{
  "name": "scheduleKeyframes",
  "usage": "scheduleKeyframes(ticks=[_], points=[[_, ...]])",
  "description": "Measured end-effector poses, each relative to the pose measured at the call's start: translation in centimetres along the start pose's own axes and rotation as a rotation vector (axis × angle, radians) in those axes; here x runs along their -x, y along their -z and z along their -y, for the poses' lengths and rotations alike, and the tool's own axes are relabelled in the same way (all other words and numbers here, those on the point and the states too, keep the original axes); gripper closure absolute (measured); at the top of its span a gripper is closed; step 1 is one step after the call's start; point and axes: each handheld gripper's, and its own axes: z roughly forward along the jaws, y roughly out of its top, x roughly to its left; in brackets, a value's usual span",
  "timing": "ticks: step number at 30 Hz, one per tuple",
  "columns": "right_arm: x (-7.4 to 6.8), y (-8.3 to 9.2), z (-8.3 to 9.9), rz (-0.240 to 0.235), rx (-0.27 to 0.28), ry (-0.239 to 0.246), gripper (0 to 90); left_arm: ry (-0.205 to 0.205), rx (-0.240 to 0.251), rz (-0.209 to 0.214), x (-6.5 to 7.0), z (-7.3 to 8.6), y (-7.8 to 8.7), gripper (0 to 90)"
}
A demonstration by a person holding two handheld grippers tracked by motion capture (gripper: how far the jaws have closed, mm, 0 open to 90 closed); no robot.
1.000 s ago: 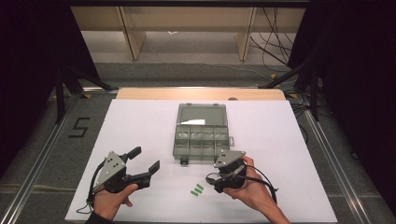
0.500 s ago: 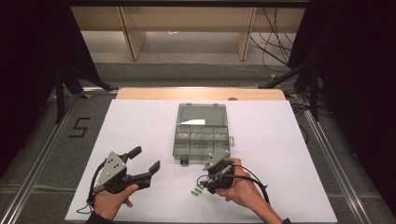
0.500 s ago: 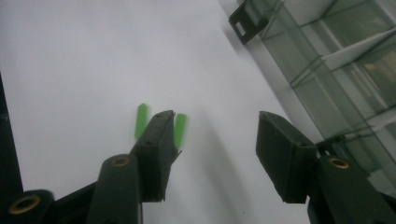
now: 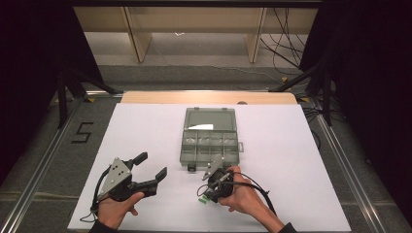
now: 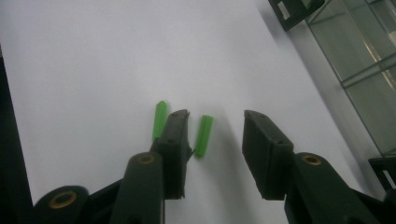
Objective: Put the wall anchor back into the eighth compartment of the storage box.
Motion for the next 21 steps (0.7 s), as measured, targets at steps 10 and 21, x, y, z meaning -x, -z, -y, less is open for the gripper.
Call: scheduleKeyframes(ticks=[10,21], points=[[-0.1,-0.7,-0.2,-0.025,-0.056,-0.004,69.6,0.000,0.000,0.001,0.0,0.0,0.0,17.7],[-0.1,-1.0,-0.4,-0.030,-0.093,0.000,79.8,0.007,0.004,0.001,0.0,0.0,0.0,17.7]])
